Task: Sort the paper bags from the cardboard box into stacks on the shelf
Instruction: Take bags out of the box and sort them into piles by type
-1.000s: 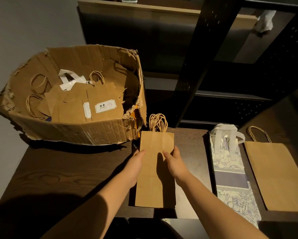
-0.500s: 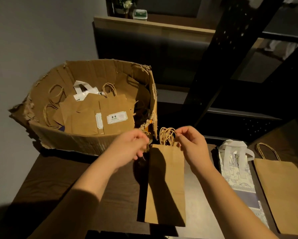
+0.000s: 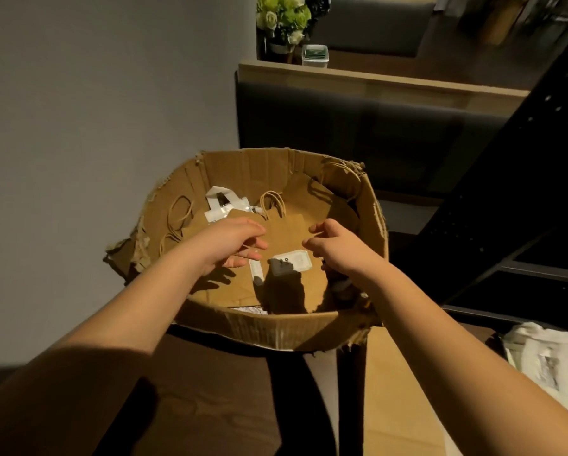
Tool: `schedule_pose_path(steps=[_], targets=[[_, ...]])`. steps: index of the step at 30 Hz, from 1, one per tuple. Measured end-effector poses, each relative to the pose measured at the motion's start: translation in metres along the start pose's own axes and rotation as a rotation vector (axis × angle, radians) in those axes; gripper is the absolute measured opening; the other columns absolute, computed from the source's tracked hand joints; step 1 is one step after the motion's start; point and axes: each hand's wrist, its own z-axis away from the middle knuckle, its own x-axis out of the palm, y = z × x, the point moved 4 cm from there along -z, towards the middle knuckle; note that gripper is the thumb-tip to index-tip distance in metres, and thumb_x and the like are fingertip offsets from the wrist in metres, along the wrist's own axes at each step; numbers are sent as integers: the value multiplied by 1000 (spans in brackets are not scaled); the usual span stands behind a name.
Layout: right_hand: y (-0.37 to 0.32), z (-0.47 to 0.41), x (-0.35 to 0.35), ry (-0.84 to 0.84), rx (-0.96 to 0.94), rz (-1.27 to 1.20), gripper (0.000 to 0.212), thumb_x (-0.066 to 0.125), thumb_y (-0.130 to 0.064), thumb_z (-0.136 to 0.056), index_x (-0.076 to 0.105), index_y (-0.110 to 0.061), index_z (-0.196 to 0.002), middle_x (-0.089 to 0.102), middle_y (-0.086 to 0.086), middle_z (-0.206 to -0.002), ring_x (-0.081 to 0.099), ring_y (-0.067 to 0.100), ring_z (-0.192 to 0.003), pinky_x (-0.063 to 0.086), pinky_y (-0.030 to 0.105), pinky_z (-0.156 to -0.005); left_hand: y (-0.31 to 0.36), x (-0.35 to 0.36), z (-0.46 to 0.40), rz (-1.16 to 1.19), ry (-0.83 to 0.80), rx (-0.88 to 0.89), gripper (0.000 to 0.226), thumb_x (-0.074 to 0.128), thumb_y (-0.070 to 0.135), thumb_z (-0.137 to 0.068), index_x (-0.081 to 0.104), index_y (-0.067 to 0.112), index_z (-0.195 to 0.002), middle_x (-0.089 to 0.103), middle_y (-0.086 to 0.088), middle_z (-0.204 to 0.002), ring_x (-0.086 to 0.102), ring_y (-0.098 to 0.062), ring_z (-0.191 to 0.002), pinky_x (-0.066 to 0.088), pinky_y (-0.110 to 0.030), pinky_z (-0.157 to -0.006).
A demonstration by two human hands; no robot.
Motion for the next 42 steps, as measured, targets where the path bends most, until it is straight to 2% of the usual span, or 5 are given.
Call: schedule_pose_path(steps=[5,13,24,32,42], targets=[[12,-54,31,13,155,151,37,56,-21,-94,46,-8,-128,51,3,-100,51,15,-81,42,23,-56,-12,-17,-50,-449,-39,-30,26,45,24,-100,60,11,-117,60,-7,-103,53,-17,-84,42,-28,-67],[52,-88,33,70,292,210,19,64,-17,-84,58,-8,-99,64,17,-112,62,31,-101,53,38,-82,-58,-42,-97,-938,94,-236,56,39,28,-97,27,8,-149,40,-16,-146,39,-36,-132,30,-42,-112],[53,-83,33,54,282,243,39,86,-27,-69,56,-15,-92,61,-2,-88,60,18,-87,51,28,-67,-46,-32,-105,-1076,-10,-110,47,62,55,-76,61,24,-111,58,-2,-110,52,-28,-107,44,-45,-93],[33,-72,18,395,-85,425,14,70,-19,-85,57,-21,-90,59,-7,-93,54,8,-82,49,26,-66,-36,-51,-99,-1004,-5,-38,43,48,39,-98,53,9,-129,55,-11,-130,54,-27,-114,45,-34,-89],[5,-64,30,-41,64,-799,20,53,4,-93,57,-8,-108,70,18,-105,70,26,-89,57,37,-82,-39,-73,-78,60,50,-30,31,57,3,-91,59,22,-116,70,-10,-104,69,-29,-93,57,-46,-82]])
